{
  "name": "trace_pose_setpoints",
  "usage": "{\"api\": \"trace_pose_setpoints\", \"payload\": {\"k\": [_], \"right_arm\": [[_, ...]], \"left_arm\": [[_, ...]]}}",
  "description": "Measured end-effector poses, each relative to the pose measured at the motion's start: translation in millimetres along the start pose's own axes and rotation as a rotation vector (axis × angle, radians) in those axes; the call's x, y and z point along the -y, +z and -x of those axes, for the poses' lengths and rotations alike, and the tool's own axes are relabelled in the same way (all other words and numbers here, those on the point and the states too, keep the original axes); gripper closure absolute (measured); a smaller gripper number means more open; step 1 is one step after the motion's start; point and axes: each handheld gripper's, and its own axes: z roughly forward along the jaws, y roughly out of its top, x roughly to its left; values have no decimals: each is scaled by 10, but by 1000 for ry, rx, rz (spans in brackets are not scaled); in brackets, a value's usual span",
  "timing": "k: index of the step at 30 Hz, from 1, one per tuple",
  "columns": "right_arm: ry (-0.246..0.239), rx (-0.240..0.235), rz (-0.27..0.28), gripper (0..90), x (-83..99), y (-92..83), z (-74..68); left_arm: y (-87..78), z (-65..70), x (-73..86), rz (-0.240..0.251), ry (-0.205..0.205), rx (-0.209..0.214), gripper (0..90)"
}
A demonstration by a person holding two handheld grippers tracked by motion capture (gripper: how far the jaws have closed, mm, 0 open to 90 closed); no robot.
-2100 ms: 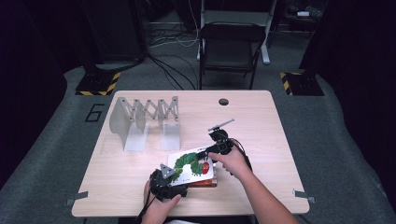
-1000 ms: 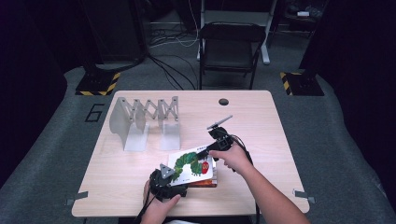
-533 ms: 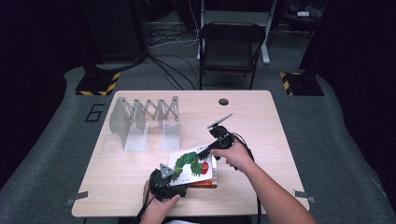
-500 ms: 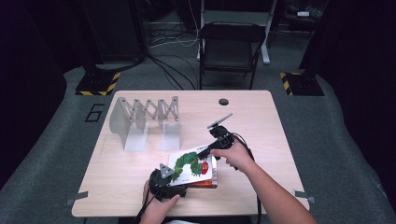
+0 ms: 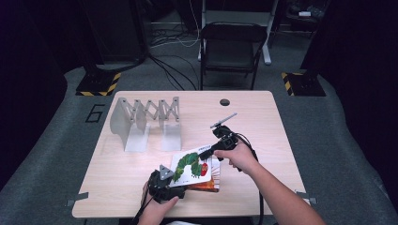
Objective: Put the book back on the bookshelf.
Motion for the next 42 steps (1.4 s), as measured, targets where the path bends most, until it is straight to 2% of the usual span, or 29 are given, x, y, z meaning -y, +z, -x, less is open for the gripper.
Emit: {"api": "trace_pose_setpoints", "payload": {"k": [6,9,13,18,19,21,26,28,29,33,35,37,38,42], "right_arm": [[-32,-38,6,693,1,-31,-24],[-27,-59,2,715,14,-58,-57],[-47,-73,6,731,41,-83,-85],[-65,-85,-5,763,73,-119,-82],[-62,-83,-9,768,78,-124,-81],[-56,-86,-8,779,85,-123,-83],[-89,-100,-23,807,93,-135,-94],[-93,-104,-30,819,99,-148,-114],[-107,-106,-32,823,102,-152,-119],[-125,-115,-37,843,126,-169,-166],[-143,-110,-60,855,136,-186,-182],[-170,-109,-80,864,152,-198,-200],[-195,-110,-87,866,157,-202,-212],[-243,-97,-106,868,190,-217,-288]], "left_arm": [[-16,8,9,4,28,-6,172],[-25,18,16,18,49,-14,173],[-69,14,38,-4,93,-14,203],[-119,-17,83,-11,116,19,257],[-132,-28,86,-15,132,26,258],[-149,-31,94,-20,137,34,258],[-176,-46,103,-27,140,45,260],[-183,-36,117,-12,119,53,260],[-196,-45,116,-16,136,51,261],[-232,-48,131,-21,145,66,271],[-249,-52,141,-26,142,83,273],[-270,-64,153,-25,157,86,290],[-278,-62,161,-19,147,85,295],[-315,-93,158,-9,146,92,307]]}}
